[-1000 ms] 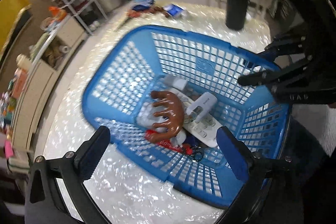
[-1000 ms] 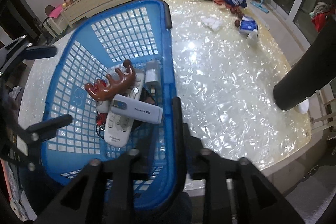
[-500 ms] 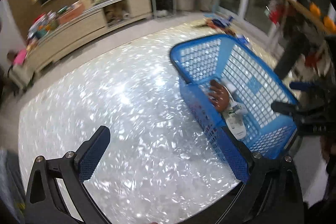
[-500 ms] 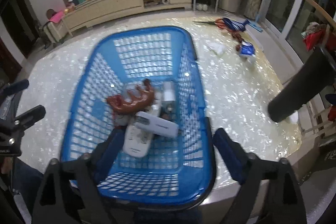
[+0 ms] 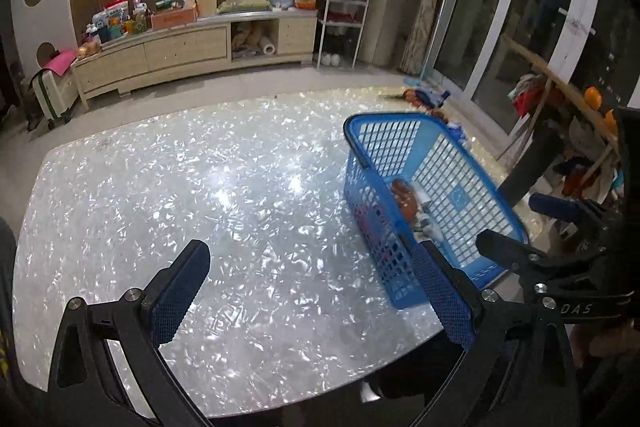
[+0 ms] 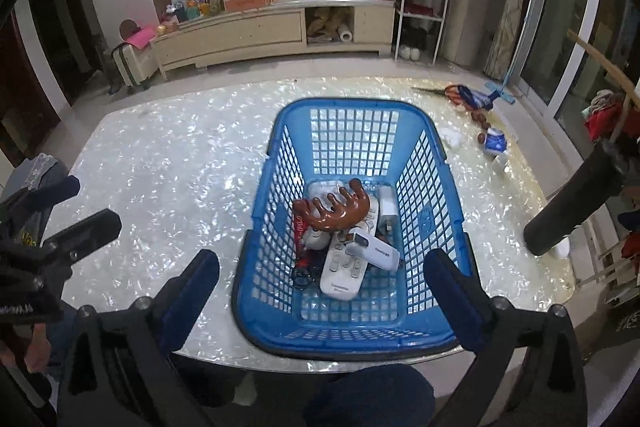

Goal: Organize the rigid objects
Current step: 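Lower the basket onto the table with the right tool and withdraw both tools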

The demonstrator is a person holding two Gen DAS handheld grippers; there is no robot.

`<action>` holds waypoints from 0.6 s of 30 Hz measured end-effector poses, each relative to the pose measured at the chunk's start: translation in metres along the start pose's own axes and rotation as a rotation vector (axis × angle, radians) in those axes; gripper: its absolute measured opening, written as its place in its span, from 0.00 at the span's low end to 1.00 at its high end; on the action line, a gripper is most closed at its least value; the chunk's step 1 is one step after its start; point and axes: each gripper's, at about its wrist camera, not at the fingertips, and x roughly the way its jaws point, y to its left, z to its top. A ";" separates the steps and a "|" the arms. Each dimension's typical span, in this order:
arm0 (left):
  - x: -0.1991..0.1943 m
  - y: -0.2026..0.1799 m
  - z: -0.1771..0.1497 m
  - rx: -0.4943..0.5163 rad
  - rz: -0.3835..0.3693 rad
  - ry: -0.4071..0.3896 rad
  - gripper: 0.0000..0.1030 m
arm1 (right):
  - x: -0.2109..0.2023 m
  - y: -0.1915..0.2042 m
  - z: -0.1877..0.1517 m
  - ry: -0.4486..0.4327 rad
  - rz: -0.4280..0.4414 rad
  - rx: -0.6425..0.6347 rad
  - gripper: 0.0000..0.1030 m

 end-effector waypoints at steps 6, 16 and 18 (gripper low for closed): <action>-0.017 0.000 -0.003 0.002 0.004 -0.025 0.99 | -0.022 0.013 -0.006 -0.055 -0.033 -0.027 1.00; -0.016 -0.007 -0.010 -0.007 -0.029 -0.013 0.99 | -0.025 0.010 -0.007 -0.062 -0.024 -0.006 1.00; -0.016 -0.009 -0.011 -0.004 -0.028 -0.011 0.99 | -0.026 0.011 -0.009 -0.060 -0.027 -0.006 1.00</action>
